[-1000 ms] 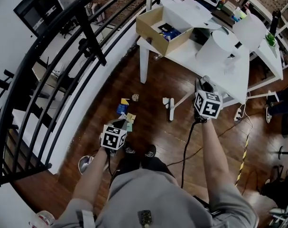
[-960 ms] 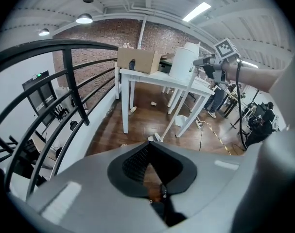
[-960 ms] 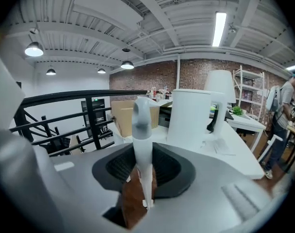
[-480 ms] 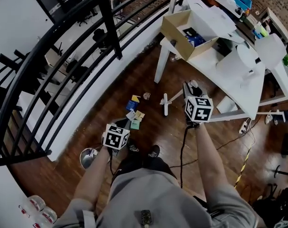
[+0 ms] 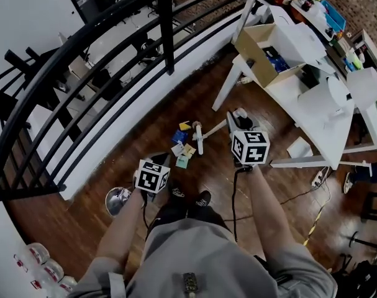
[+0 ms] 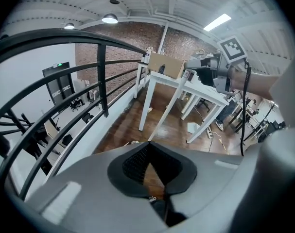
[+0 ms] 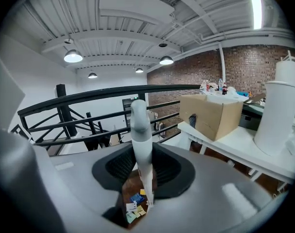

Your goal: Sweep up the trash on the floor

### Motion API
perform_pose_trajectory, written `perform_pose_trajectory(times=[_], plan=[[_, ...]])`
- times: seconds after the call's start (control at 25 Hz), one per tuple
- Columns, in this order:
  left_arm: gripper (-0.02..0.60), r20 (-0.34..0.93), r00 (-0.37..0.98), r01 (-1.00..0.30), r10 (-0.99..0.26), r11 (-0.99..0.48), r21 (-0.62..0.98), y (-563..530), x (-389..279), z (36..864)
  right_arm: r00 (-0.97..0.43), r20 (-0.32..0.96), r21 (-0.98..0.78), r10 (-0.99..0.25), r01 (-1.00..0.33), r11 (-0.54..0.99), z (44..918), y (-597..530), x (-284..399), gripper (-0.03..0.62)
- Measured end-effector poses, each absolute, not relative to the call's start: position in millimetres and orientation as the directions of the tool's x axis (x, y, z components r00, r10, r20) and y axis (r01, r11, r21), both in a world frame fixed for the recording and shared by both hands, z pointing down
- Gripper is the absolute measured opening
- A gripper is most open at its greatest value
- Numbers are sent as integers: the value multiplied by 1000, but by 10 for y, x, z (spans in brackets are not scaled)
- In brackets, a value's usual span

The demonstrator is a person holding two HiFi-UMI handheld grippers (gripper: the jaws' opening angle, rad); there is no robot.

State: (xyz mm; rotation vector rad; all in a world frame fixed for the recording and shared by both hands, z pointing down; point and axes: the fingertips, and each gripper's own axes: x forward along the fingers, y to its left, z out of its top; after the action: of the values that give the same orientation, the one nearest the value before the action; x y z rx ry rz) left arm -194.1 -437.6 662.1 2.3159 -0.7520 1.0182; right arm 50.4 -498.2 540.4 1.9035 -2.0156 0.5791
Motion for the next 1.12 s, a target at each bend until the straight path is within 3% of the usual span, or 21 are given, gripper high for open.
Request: perform_pose_trajectory(times=[0.64,1.12], plan=[[6,717,620,-665,-318,-699,264,-4428,-1907,6475,-122,456,-22,-882,-992,126,4811,-4803,310,98],[6,627,600,-745,-497,-632,212,-4089,-1351,5884,-299,400,-63,-867,-952,299,4539,-4272,700,98]])
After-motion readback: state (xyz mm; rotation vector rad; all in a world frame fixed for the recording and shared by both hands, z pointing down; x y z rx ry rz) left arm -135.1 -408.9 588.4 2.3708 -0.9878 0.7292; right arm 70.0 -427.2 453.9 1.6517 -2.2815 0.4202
